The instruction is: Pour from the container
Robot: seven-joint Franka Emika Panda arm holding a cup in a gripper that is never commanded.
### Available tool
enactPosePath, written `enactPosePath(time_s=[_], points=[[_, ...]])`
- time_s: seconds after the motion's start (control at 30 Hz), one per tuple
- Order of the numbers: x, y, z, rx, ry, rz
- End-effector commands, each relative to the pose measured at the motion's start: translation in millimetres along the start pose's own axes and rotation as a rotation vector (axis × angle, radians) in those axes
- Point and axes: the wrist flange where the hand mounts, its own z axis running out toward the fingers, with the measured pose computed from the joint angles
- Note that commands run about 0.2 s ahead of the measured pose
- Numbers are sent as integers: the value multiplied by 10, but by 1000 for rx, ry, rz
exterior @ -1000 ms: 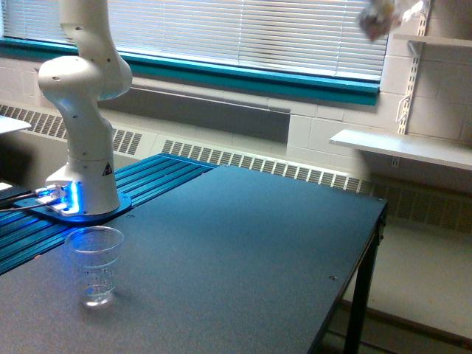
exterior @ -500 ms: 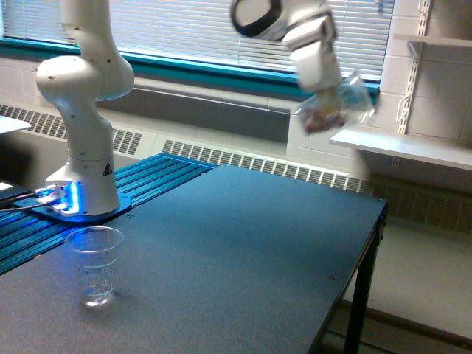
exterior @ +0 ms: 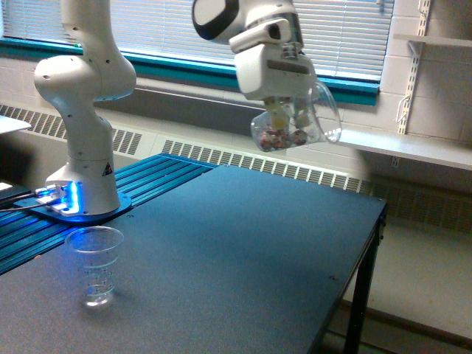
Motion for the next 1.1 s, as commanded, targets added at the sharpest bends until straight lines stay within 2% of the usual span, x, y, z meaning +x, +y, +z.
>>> enactPosePath(time_s=[0.03, 0.13, 0.43, 0.73, 0.87, 1.1], points=[[116, 109, -117, 7, 31, 82], [141, 147, -154, 8, 21, 110], [69, 337, -197, -21, 21, 110], [39, 557, -235, -37, 8, 148], [-24, 673, -199, -57, -1, 155], [-173, 820, -153, -57, -37, 157]])
